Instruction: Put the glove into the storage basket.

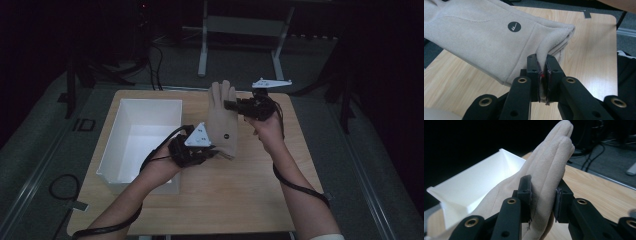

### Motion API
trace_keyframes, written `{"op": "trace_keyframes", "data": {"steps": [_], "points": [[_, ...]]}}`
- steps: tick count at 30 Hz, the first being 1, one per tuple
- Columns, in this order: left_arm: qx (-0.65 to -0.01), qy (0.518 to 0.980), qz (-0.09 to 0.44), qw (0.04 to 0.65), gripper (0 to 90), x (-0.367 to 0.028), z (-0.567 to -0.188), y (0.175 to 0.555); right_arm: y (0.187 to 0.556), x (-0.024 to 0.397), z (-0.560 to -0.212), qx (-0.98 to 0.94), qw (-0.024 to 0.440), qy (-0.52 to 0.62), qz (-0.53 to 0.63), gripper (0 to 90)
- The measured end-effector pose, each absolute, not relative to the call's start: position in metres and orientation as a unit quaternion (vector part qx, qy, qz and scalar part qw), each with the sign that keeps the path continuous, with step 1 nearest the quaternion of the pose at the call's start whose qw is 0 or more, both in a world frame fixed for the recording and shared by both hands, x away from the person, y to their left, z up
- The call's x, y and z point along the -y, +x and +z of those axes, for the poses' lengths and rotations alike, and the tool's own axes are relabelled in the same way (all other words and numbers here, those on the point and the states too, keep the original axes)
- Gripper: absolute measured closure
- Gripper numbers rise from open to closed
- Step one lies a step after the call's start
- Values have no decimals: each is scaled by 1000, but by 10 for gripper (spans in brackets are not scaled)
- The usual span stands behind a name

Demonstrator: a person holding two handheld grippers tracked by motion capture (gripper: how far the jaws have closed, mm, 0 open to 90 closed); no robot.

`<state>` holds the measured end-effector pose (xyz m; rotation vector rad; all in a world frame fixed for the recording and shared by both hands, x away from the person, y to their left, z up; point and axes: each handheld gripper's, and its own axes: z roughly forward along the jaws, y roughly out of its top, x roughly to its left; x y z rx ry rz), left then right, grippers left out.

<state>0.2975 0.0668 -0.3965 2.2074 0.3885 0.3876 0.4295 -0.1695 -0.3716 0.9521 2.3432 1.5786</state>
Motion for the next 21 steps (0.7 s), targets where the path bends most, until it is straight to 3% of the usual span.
{"op": "trace_keyframes", "data": {"steps": [21], "points": [[-208,873,187,399,845,-145,-392,278,431,81,-362,-801,58,277,528,717]]}}
